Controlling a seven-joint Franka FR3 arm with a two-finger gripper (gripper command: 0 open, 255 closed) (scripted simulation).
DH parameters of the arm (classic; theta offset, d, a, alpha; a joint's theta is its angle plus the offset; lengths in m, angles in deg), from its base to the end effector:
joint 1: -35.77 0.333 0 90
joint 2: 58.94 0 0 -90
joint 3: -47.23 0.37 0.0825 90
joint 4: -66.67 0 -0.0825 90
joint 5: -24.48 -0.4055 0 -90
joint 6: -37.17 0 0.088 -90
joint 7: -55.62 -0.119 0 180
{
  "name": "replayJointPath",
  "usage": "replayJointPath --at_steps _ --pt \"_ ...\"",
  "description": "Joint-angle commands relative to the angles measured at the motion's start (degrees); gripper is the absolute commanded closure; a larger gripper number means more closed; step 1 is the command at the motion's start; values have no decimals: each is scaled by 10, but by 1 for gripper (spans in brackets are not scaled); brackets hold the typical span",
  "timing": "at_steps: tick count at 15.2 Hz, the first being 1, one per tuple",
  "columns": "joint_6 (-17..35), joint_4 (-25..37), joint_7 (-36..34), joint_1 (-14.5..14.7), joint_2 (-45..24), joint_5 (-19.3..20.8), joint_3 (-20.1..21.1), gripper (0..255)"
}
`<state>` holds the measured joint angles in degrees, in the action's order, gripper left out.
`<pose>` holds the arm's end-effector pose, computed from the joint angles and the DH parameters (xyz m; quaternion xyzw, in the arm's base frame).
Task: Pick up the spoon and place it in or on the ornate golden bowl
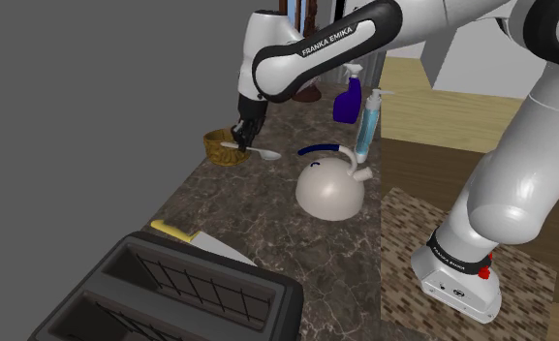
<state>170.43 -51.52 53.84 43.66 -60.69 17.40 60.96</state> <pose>0.5564 0.2228 0.4746 -0.9827 -0.1340 -0.1029 0.0756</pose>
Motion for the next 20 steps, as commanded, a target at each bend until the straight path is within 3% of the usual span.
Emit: replayJointPath --at_steps 1,11,20 --pt "-16 10 -2 0 7 0 0 255" --pt "-88 62 -7 -2 27 0 -1 255" --pt "-169 333 13 -14 -170 39 -21 255"
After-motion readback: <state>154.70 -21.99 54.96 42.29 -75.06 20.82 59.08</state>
